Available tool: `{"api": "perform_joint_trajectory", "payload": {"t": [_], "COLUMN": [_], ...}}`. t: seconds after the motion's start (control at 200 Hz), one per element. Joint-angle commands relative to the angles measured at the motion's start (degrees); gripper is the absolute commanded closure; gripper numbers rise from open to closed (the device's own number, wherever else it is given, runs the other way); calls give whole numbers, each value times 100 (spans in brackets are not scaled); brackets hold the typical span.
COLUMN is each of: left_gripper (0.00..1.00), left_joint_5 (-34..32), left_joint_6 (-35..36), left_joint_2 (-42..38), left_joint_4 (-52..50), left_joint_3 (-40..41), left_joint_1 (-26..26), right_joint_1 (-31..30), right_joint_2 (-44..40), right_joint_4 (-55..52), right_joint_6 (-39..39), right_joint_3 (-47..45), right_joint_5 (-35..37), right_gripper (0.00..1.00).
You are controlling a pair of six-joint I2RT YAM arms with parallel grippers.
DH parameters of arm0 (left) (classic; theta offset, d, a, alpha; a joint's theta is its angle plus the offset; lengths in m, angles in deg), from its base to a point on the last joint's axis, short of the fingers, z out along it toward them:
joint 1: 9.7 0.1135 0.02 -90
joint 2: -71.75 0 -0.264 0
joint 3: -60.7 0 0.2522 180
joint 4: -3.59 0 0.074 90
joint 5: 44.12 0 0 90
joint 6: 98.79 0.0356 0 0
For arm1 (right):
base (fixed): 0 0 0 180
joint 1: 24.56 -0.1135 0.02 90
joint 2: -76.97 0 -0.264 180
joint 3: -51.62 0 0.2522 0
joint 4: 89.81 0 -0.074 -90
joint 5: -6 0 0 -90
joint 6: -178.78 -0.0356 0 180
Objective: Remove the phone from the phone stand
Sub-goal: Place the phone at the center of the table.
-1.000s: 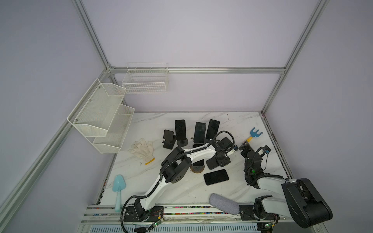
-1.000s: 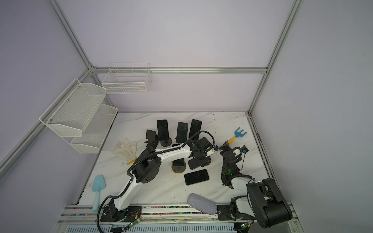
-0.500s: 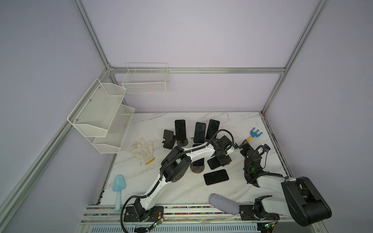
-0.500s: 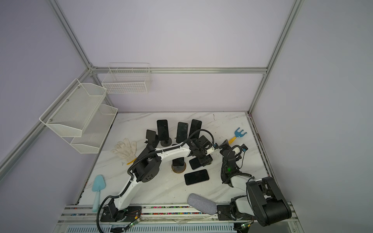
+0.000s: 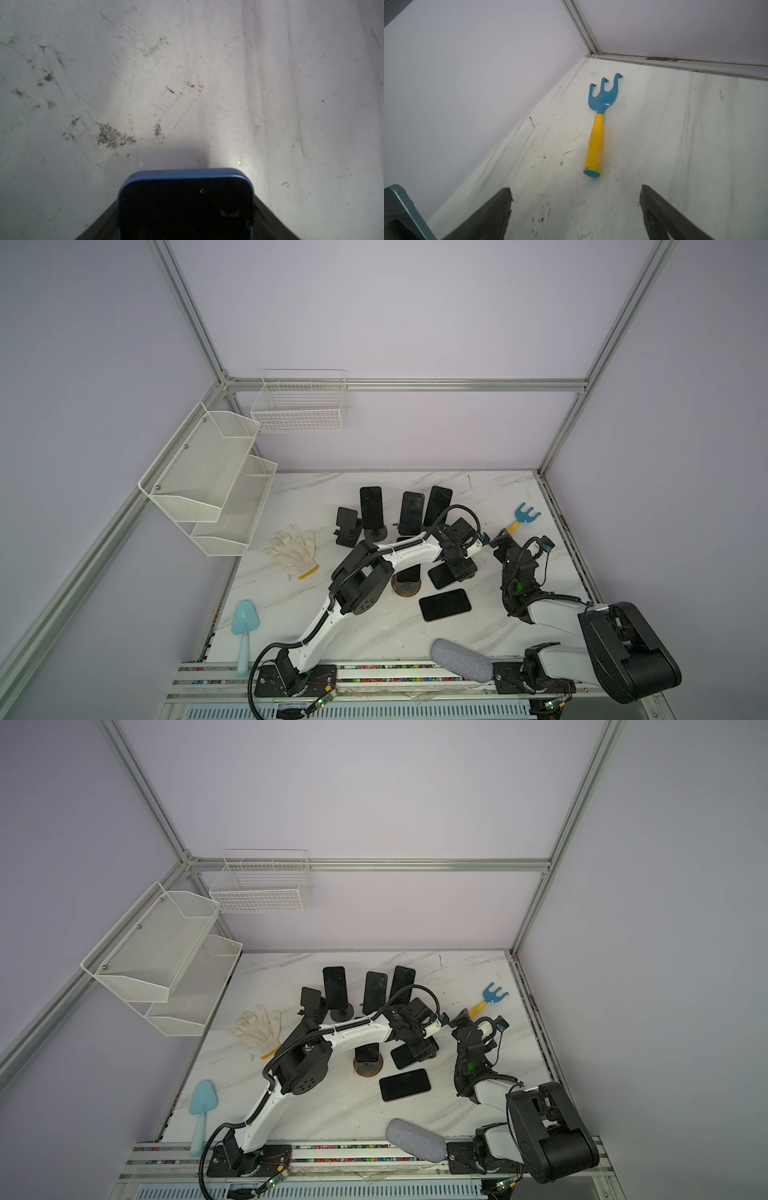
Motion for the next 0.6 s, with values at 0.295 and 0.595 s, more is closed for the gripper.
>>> {"api": "perform_joint_trajectory", "payload": {"t": [0.295, 0.595], "left_gripper": [19, 18], "left_joint_5": [-204, -139], "left_joint_6": [-220, -306], "left_joint_2": [266, -387], "left_joint_4": [-466, -554], "left_joint_3": [310, 234], "left_joint_1": [-18, -12], "right_joint_1": [26, 27], "right_joint_2": [271, 249], "right_joint_4": [-349, -356], "right_joint_6": [78, 31], "right_joint_3": [360, 339], "right_joint_5": [-111, -68], "right_gripper": [3, 3]}}
